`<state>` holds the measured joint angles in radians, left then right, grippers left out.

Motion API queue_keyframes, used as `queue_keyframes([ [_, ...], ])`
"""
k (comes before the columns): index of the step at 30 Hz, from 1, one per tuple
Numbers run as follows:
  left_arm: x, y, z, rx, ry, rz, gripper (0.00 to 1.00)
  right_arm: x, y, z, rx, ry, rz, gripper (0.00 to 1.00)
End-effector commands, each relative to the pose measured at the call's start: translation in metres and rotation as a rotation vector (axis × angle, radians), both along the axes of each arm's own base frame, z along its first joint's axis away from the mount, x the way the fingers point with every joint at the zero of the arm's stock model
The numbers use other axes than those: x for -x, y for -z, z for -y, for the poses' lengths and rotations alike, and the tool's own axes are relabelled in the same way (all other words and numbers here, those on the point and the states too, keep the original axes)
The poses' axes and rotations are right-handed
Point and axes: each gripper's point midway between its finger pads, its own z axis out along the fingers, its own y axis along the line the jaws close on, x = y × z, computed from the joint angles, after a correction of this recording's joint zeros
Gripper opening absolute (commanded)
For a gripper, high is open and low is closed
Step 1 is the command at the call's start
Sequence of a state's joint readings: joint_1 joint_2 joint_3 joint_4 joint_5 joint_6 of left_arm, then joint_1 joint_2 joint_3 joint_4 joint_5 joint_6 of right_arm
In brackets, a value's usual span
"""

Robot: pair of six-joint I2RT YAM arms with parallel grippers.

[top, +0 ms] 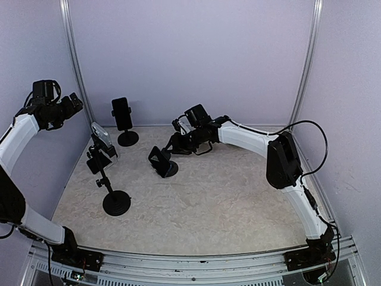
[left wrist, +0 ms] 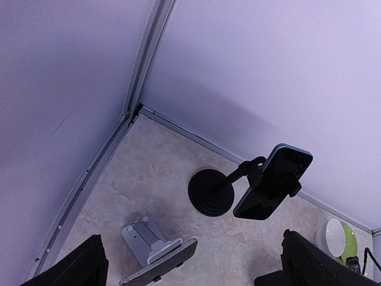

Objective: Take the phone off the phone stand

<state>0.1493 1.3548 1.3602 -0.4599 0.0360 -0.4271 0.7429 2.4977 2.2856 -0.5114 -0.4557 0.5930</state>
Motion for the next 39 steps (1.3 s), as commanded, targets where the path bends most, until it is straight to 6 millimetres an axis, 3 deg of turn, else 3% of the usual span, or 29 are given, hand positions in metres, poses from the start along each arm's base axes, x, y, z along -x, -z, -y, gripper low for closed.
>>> queue_keyframes([
  [1, -0.001, 0.000, -0.001, -0.035, -0.001, 0.000, 0.99, 0.003, 0.008, -0.012, 0.002, 0.006, -0.014, 0.39],
  [16, 0.000, -0.003, 0.003, -0.034, 0.016, 0.006, 0.99, 0.002, 0.010, -0.014, 0.019, 0.023, 0.000, 0.01],
  [21, -0.001, -0.013, 0.004, -0.035, 0.016, 0.024, 0.99, 0.000, -0.004, -0.012, 0.017, 0.032, 0.028, 0.00],
  [25, -0.002, -0.035, 0.007, -0.034, 0.027, 0.068, 0.99, -0.005, -0.020, -0.005, 0.005, 0.054, 0.056, 0.00],
  [30, -0.003, -0.069, 0.026, -0.042, 0.074, 0.144, 0.98, -0.012, -0.035, 0.015, -0.007, 0.105, 0.082, 0.00],
  [34, -0.006, -0.100, 0.046, -0.057, 0.110, 0.207, 0.98, -0.014, -0.037, 0.031, -0.019, 0.123, 0.084, 0.00],
  [39, -0.017, -0.121, 0.083, -0.076, 0.185, 0.220, 0.98, -0.016, -0.037, 0.048, -0.031, 0.127, 0.075, 0.00],
])
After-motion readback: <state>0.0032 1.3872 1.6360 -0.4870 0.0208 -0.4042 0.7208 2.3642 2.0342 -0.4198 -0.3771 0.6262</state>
